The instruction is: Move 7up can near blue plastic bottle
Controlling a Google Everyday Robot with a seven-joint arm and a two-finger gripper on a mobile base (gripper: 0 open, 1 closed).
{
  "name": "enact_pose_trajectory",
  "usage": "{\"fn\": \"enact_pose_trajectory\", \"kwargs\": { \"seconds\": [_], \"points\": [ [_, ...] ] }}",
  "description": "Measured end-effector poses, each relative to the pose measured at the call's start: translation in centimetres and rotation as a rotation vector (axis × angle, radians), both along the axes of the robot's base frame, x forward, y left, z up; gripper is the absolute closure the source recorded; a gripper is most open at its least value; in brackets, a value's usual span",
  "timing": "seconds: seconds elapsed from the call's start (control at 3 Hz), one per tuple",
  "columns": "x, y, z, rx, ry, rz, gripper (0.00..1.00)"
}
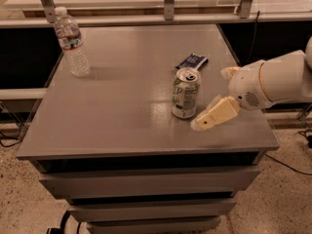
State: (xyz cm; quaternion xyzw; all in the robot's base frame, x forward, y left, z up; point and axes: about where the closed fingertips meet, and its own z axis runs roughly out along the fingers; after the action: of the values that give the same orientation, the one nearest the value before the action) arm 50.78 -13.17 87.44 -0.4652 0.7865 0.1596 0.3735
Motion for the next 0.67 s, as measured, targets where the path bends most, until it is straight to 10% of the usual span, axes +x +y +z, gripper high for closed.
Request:
{"fn": "enact_pose_trajectory", "kwargs": {
  "seconds": [0.67],
  "points": [
    [3.0,2.8,-0.4,0.195,-0.056,-0.038,0.0]
  ]
}}
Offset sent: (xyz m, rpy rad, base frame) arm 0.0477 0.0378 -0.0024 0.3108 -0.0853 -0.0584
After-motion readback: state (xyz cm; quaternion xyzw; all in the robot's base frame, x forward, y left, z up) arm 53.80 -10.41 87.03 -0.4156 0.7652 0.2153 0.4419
